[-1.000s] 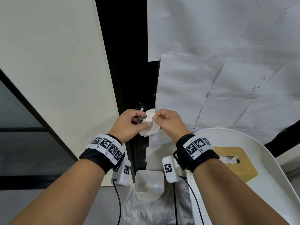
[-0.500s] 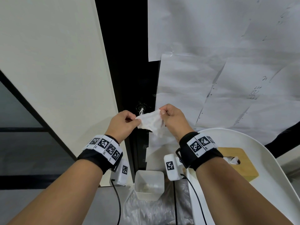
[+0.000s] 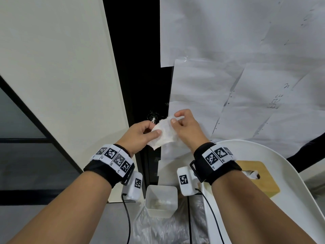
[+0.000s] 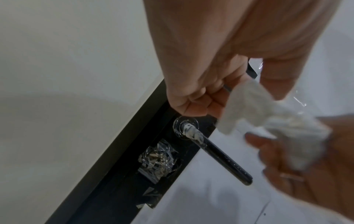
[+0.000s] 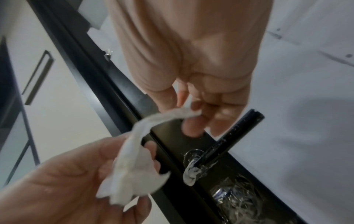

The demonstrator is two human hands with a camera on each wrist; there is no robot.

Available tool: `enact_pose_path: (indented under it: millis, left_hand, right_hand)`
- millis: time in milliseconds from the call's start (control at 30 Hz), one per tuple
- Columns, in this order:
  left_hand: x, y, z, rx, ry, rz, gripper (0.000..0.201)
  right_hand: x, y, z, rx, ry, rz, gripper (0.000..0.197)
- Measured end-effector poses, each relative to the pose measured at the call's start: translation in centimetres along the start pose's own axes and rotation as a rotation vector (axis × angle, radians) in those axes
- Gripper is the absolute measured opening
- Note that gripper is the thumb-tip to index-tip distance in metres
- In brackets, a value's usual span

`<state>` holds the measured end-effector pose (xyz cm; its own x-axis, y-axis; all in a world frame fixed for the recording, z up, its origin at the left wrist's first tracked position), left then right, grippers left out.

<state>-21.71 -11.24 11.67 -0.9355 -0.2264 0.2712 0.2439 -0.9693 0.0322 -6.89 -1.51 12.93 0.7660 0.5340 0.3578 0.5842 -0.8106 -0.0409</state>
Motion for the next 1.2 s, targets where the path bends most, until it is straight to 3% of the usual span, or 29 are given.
enact_pose_path:
  millis: [100,200,367,567,667,733,833,900,1000,1133,1200]
  left_hand:
    - [0.2,0.0,-0.2,-0.025,0.116,0.133,0.016]
    - [0.2,0.1,-0.3,-0.049,0.156,0.251,0.014]
    - [-0.2,0.4,-0.2,-0.066,0.201,0.261,0.017]
    - [0.1,0.7,0.1,-0.100,0.270,0.278,0.022]
    - [0.5,0.7,0.1,-0.130,0.202,0.269,0.024]
    - [0.5,0.8,0.3,-0.152,0.151,0.258,0.020]
    - [0.4,0.9,0.5,-0.162,0.142,0.233,0.012]
    - [0.4,0.9,0.4,-0.137,0.133,0.189,0.019]
    - [0.7,0.6,0.1,-0.097,-0.027,0.177,0.030]
    - [1.2,0.1,-0.4,-0.079,-0.252,0.270,0.002]
    - [1.4,-0.3,-1.0,-0.057,-0.289,0.273,0.010]
  right_hand:
    - [-0.6,0.5,1.1,-0.112,-0.032,-0.063,0.022]
    - [-1.5,1.0,1.0,-0.139,-0.172,-0.120,0.018]
    - [-2.4,1.2,0.1,-0.132,-0.195,-0.177,0.018]
    - [-1.2,0.8,-0.3,0.019,-0.028,-0.051,0.015]
    - [-0.8,0.7,-0.2,0.022,-0.013,-0.013,0.026]
    - [-0.9,0.7,-0.2,0.003,-0.044,-0.005,0.023]
    - [-1.2,1.0,-0.6,-0.006,-0.054,-0.076,0.028]
    - [-1.0,1.2,-0.9,0.029,0.022,-0.080,0.030]
    - [-0.6,1.0,-0.8,0.053,0.188,-0.045,0.016]
    - [-0.2,0.6,-0.4,0.071,0.284,-0.014,0.015]
    - [-0.3,0.6,-0.4,0.096,0.263,-0.025,0.018]
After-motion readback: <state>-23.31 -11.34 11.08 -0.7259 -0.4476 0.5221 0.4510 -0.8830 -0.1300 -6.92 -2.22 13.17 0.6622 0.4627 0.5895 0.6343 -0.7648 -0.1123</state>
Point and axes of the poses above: each hand's wrist, its own y-axis away from the middle knuckle, its own x-axis out of the back of the hand, z = x × y, the point moved 3 cm from there along -y, towards the middle knuckle, and after that the axes turned 5 degrees about -z, right-handed, at the moved point
